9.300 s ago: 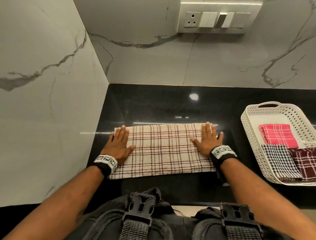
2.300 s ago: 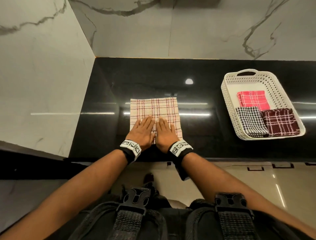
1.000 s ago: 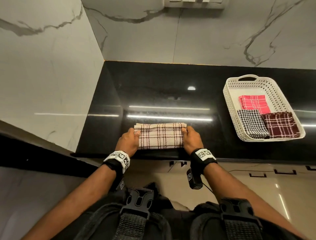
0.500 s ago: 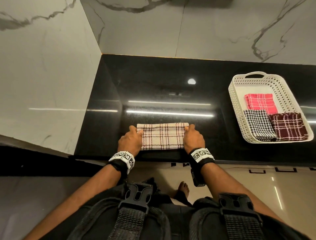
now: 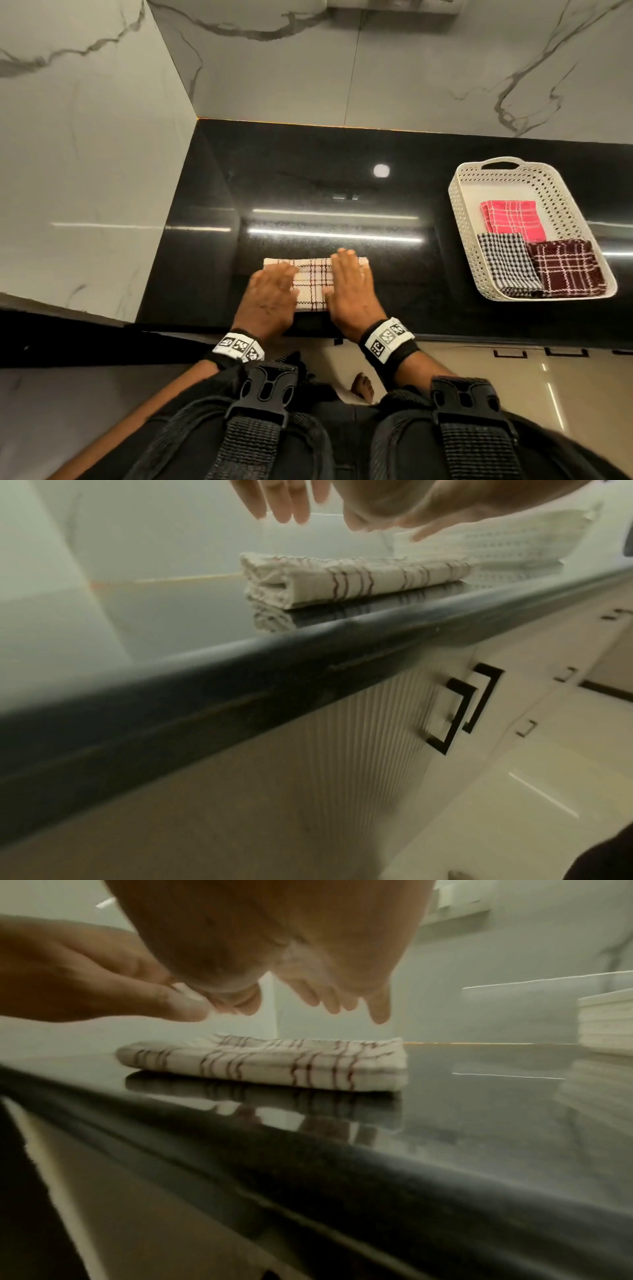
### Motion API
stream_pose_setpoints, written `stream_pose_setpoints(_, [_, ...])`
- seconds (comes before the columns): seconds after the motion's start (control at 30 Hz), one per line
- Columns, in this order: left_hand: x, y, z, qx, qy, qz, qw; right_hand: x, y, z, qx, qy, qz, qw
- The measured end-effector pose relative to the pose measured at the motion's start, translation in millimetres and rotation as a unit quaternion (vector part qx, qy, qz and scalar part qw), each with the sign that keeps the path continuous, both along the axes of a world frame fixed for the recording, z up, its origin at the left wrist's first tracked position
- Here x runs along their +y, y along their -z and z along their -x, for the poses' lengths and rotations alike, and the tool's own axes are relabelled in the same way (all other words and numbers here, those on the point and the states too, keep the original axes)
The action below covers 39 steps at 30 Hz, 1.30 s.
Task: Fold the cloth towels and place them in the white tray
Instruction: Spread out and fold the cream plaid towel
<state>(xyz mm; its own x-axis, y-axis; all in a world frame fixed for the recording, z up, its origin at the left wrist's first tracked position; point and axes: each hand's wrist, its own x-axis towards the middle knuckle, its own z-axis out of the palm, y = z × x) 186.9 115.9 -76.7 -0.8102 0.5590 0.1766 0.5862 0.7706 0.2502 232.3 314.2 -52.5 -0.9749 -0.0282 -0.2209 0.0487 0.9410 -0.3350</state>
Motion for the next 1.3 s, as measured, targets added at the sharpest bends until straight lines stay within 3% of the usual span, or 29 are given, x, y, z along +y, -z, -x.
stream_pose_setpoints(0.1, [13, 16, 5, -0.039, 0.081, 0.135, 0.987, -8, 20, 1, -0.078, -0.113, -0.028, 0.99])
stream_pose_setpoints(0.23, [-4, 26, 13, -0.09, 0.021, 0.188, 0.978, 22, 31, 6, -0.108, -0.119, -0.089, 0.983])
stream_pose_setpoints(0.47, [-5, 18, 12, -0.115, 0.001, 0.216, 0.97, 66, 24, 10, -0.137, -0.038, -0.094, 0.985])
stream_pose_setpoints(0.53, [-2, 11, 10, -0.105, 0.005, 0.191, 0.976, 64, 16, 11, -0.099, -0.039, -0.088, 0.99])
stream_pose_setpoints(0.63, [10, 5, -1, -0.03, 0.074, 0.12, 0.989, 55, 9, 12, -0.034, -0.097, -0.069, 0.992])
stream_pose_setpoints(0.73, [19, 8, -9, -0.018, 0.161, 0.098, 0.982, 55, 14, 1, -0.052, -0.101, -0.066, 0.991])
stream_pose_setpoints(0.87, [13, 0, 11, -0.029, 0.118, 0.113, 0.986, 49, 11, -30, -0.02, -0.051, -0.078, 0.995])
stream_pose_setpoints(1.0, [-1, -8, 28, -0.052, 0.109, 0.12, 0.985, 9, 4, -62, -0.003, -0.105, -0.06, 0.993])
stream_pose_setpoints(1.13, [-29, 7, 4, -0.073, 0.191, 0.121, 0.971, -1, 7, -58, 0.048, -0.112, 0.002, 0.993])
stream_pose_setpoints(1.3, [-47, 26, -14, -0.078, 0.193, 0.211, 0.955, 16, 31, -37, -0.054, -0.196, -0.06, 0.977])
